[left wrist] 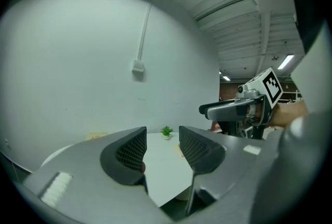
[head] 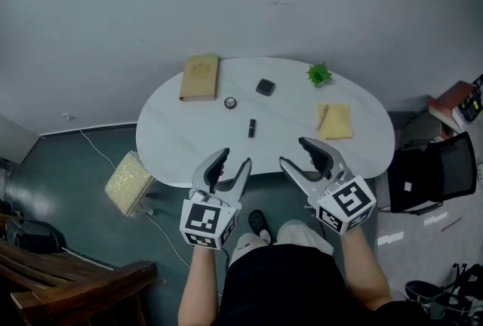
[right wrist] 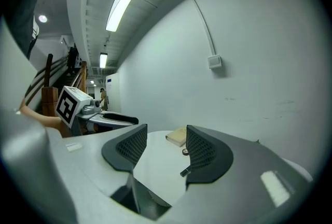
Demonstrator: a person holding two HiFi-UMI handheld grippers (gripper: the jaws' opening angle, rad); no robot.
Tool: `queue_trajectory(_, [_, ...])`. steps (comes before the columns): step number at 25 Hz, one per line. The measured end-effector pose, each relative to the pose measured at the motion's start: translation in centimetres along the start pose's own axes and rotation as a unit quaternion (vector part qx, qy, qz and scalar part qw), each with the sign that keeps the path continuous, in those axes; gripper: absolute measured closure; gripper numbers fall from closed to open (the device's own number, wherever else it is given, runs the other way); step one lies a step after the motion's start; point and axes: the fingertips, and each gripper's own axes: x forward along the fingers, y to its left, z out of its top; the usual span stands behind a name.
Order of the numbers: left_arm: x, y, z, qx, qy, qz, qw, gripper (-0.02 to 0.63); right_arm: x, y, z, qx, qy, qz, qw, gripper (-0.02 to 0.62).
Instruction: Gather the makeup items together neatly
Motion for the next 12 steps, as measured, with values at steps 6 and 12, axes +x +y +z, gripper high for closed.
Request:
queue_trajectory(6, [1.0,0.8,-1.3,-0.010,0.013,-0.014,0.9998,0.413,1.1,-0.3,-1.3,0.020,0.013,-0.008,1.000,0.376])
queue_trajectory(12, [2.7,1.4,-2.7,-0.025,0.027,-0.015,0.9992,0.402,2.1,-1.7,-2.1,0.031,0.027,-0.015,0.999,0.376])
